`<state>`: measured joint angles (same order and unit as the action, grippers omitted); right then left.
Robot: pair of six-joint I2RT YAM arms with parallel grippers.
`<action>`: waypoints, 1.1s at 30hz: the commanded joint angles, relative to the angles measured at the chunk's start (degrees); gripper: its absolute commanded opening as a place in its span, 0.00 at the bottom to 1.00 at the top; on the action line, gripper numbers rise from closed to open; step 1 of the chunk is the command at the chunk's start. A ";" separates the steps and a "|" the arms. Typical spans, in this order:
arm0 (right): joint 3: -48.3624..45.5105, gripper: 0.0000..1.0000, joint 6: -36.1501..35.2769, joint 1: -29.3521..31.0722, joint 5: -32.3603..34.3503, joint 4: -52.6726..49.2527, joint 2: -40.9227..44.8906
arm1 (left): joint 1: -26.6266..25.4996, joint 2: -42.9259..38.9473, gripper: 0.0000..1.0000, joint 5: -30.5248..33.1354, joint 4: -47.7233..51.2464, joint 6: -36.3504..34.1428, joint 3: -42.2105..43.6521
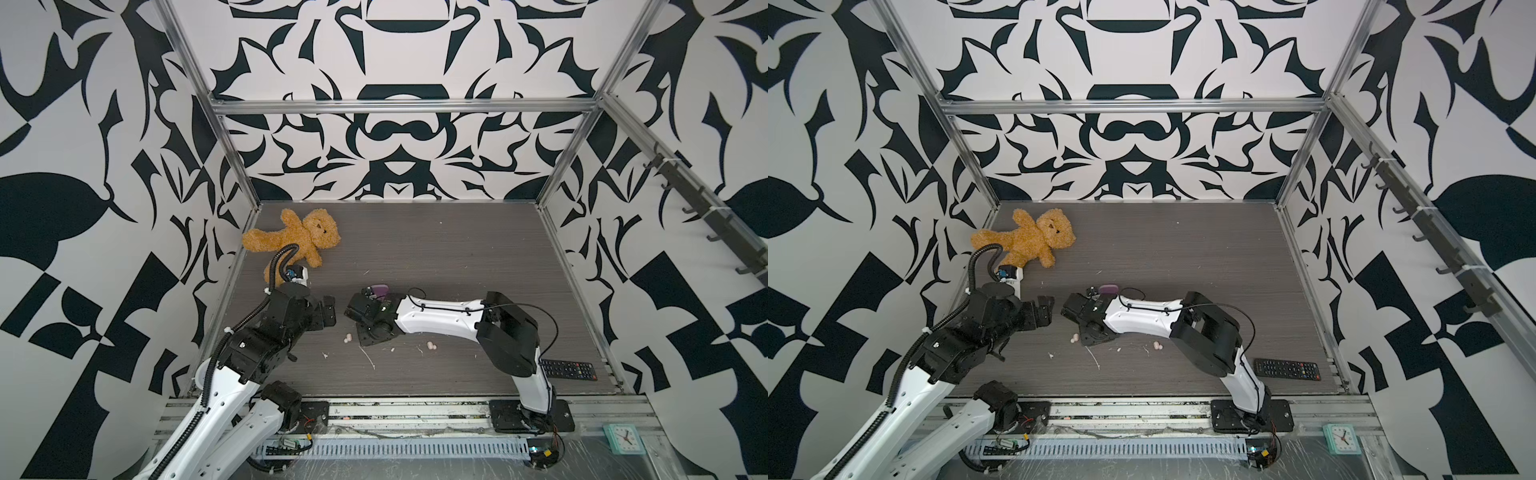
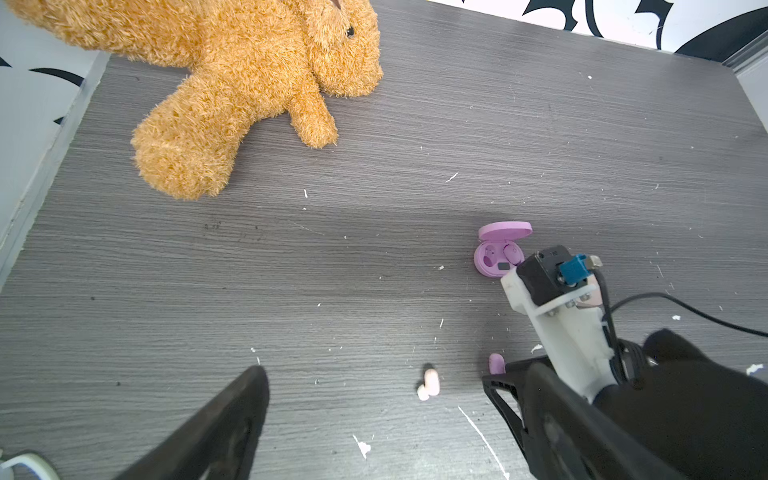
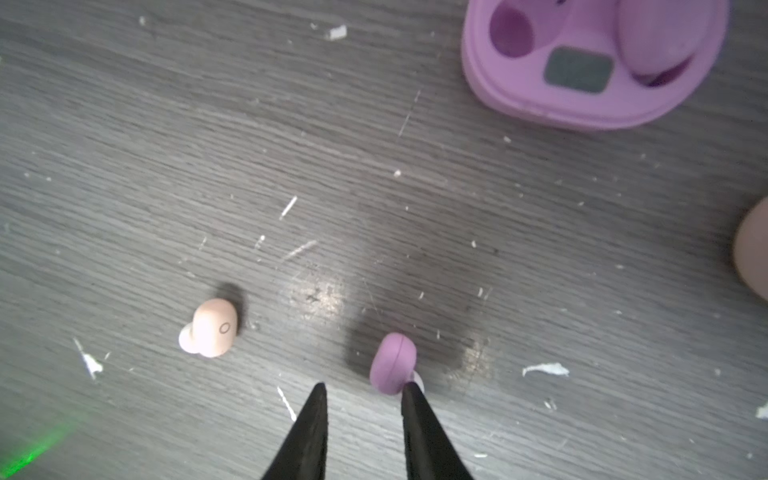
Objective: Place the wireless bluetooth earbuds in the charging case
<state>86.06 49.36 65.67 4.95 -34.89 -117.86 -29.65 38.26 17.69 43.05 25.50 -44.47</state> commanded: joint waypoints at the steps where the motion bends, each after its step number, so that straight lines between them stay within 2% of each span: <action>1: 0.15 0.33 0.56 0.07 0.37 -0.79 0.09 | -0.14 -0.27 0.99 -0.38 -0.17 -0.08 1.12; 33: 3.82 0.28 -2.26 -0.27 4.19 -5.62 -2.28 | -0.06 0.21 0.99 -0.64 -0.28 -0.05 1.22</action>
<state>87.92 48.01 65.54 7.84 -38.72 -120.01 -29.65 38.44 17.52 43.05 25.47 -44.47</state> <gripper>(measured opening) 0.281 0.990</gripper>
